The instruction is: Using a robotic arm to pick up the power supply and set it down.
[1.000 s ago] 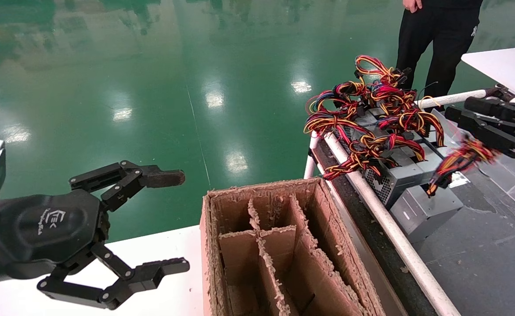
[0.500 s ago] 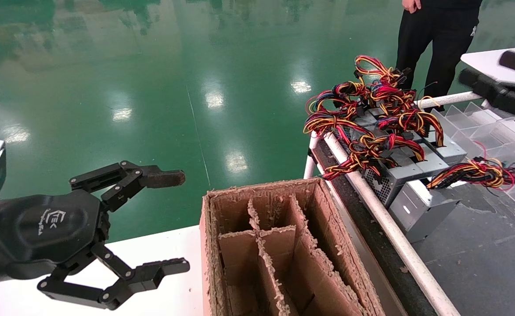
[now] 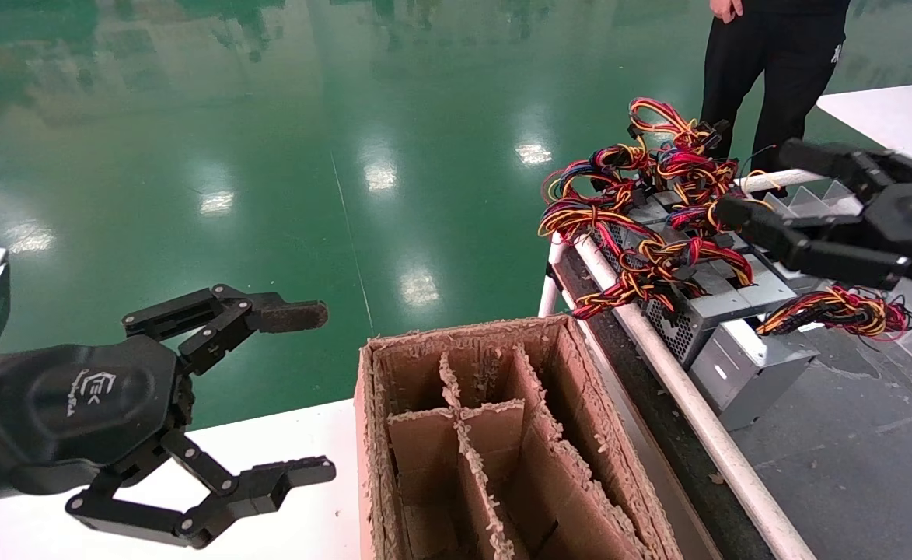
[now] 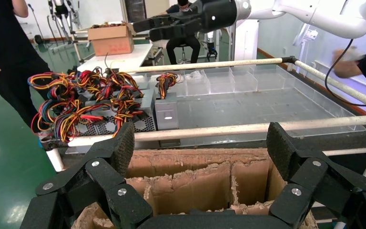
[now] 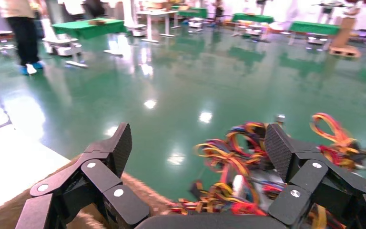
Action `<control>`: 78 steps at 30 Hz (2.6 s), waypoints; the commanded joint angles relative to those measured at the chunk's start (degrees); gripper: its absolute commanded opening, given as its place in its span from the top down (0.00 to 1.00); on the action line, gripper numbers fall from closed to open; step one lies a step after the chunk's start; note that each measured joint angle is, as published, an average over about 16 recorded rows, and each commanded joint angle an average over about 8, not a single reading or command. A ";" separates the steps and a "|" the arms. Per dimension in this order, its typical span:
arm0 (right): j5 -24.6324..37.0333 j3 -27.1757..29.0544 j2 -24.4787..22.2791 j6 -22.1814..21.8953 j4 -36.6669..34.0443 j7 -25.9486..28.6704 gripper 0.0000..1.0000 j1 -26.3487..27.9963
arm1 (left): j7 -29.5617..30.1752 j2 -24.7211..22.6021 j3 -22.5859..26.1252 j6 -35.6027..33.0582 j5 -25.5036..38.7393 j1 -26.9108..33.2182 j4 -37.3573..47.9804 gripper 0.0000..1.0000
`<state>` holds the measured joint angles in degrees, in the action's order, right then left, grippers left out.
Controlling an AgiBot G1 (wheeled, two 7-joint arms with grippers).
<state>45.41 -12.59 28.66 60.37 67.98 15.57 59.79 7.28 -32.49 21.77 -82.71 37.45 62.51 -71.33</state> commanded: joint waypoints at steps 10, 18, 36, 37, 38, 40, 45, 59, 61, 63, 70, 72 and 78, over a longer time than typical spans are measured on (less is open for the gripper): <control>-0.95 -0.92 1.71 6.80 1.50 -1.30 0.00 0.48 | 0.00 0.00 0.00 0.00 0.00 0.00 0.00 0.00; -1.65 -1.59 2.95 11.75 2.60 -2.24 0.00 0.82 | 0.00 0.00 0.00 0.00 0.00 0.00 0.00 0.00; -3.20 -3.09 5.74 22.84 5.05 -4.35 0.00 1.60 | 0.00 0.00 0.01 0.00 0.00 0.00 0.00 0.00; -3.28 -3.17 5.88 23.43 5.18 -4.46 0.00 1.64 | 0.00 0.00 0.01 0.00 0.00 0.00 0.00 0.00; -3.35 -3.23 6.00 23.89 5.28 -4.55 0.00 1.67 | 0.00 0.00 0.01 0.00 0.00 0.00 0.00 0.00; -3.49 -3.36 6.24 24.90 5.50 -4.75 0.00 1.73 | 0.00 0.00 0.00 0.00 -0.01 0.00 0.00 0.00; -3.68 -3.54 6.61 26.37 5.84 -5.02 0.00 1.81 | 0.00 0.01 0.00 0.01 -0.01 -0.01 0.01 0.00; -3.70 -3.50 6.50 25.81 5.71 -4.93 0.00 1.83 | -0.01 0.01 0.00 0.01 -0.02 -0.01 0.02 0.00; -3.68 -3.49 6.47 25.73 5.69 -4.92 0.00 1.83 | -0.01 0.01 0.00 0.01 -0.02 -0.01 0.02 0.00; -3.67 -3.48 6.46 25.67 5.68 -4.91 0.00 1.83 | -0.01 0.01 0.00 0.01 -0.02 -0.01 0.02 0.00; -3.64 -3.46 6.43 25.50 5.65 -4.88 0.00 1.81 | -0.01 0.01 0.00 0.01 -0.02 -0.01 0.02 0.00; -3.64 -3.45 6.42 25.47 5.64 -4.87 0.00 1.80 | -0.01 0.01 0.00 0.01 -0.02 -0.01 0.02 0.00; -3.62 -3.42 6.40 25.40 5.62 -4.85 0.00 1.79 | -0.01 0.01 0.00 0.01 -0.02 -0.01 0.02 0.00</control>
<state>41.79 -16.02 35.06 85.78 73.60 10.72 61.58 7.27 -32.48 21.77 -82.69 37.44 62.51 -71.31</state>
